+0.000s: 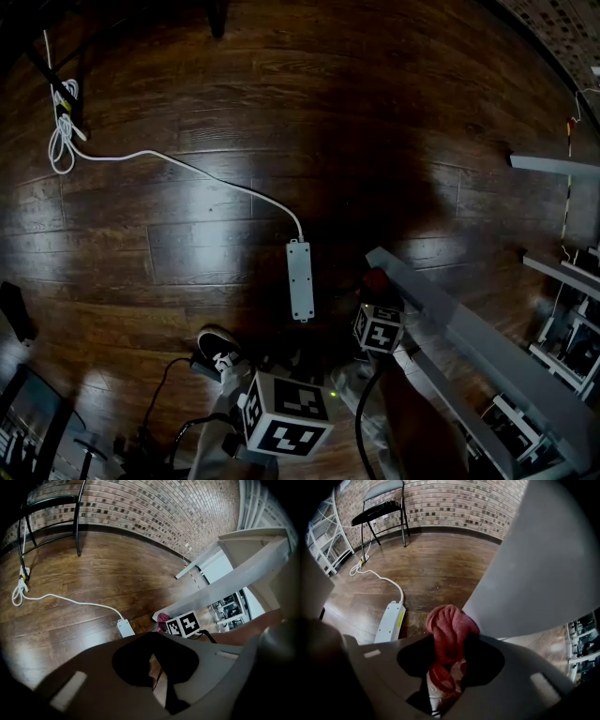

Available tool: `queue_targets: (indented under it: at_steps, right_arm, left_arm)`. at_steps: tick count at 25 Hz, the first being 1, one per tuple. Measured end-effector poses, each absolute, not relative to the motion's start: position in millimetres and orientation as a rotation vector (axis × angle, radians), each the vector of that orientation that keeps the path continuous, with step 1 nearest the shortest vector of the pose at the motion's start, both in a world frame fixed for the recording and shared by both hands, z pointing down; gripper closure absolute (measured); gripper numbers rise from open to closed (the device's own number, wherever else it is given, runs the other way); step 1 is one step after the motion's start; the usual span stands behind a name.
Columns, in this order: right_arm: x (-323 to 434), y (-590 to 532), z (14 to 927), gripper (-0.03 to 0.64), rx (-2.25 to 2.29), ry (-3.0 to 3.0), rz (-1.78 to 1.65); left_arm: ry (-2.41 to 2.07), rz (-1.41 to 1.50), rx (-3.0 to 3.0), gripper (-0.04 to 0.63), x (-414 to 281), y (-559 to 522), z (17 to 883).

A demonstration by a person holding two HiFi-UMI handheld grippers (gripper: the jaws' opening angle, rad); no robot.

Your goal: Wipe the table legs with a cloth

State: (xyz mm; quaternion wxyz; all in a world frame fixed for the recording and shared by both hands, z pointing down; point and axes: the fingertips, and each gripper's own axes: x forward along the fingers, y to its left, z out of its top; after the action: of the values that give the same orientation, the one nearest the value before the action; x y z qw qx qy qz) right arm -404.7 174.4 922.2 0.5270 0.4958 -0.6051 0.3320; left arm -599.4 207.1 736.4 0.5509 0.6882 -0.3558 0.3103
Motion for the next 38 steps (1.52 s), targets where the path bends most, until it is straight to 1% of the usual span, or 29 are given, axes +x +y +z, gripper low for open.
queue_targets:
  at_steps: [24,31,38]
  right_arm:
    - [-412,167,967,0.472,1.223,-1.423,0.833]
    - [-418,155,968,0.472,1.447,-1.367,1.068]
    - [-421,137,965,0.472,1.838,-1.284,1.480]
  left_arm:
    - [-0.756,0.803,1.757,0.594,-588,188,730]
    - [-0.740,0.809,1.767,0.594,-586,188,730]
    - [-0.729,0.820,1.782,0.594,-584,187,730]
